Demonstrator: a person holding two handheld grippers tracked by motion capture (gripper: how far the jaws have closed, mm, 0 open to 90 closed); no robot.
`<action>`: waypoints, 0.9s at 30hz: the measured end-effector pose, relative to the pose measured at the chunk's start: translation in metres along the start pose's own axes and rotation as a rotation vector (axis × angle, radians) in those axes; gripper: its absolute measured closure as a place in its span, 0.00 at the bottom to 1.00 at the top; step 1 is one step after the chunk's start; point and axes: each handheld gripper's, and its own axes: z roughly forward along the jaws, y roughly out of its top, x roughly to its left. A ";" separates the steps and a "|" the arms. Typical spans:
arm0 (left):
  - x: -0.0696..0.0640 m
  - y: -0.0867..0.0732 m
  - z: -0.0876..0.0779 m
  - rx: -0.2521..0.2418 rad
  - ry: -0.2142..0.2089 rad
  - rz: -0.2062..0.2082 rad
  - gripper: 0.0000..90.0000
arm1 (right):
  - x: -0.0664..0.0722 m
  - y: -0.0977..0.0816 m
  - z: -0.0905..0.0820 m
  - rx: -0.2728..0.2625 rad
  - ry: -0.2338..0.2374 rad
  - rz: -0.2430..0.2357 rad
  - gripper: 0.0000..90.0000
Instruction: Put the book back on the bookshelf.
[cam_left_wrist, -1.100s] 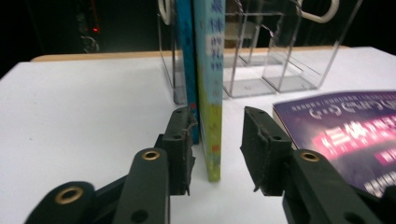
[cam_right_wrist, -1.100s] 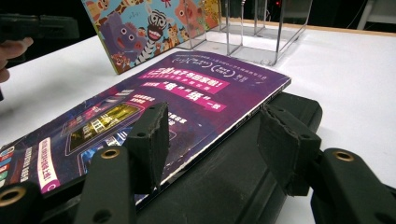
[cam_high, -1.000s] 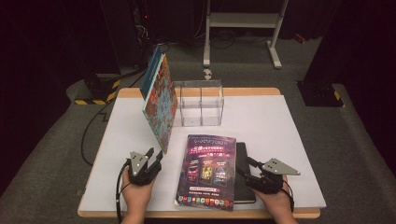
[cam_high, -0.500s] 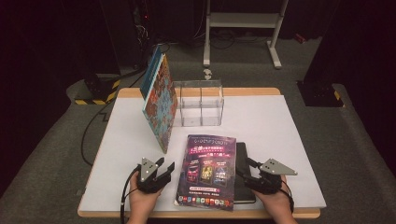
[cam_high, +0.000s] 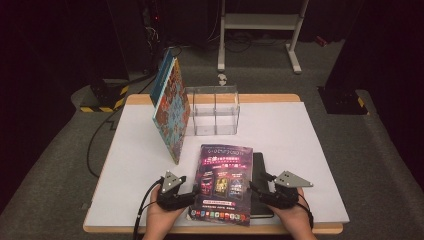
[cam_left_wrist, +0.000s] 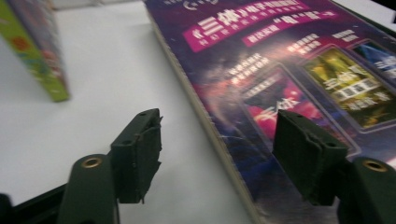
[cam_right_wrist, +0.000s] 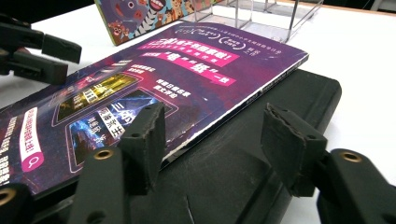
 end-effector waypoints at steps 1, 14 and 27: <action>-0.001 0.000 0.001 0.010 -0.007 -0.007 0.34 | 0.000 0.000 0.000 0.002 -0.002 0.004 0.42; -0.010 -0.004 0.007 0.086 -0.102 -0.106 0.22 | 0.005 -0.001 0.006 0.031 0.010 0.007 0.41; -0.010 -0.004 0.008 0.106 -0.125 -0.130 0.22 | 0.004 -0.001 0.005 0.032 0.003 0.013 0.41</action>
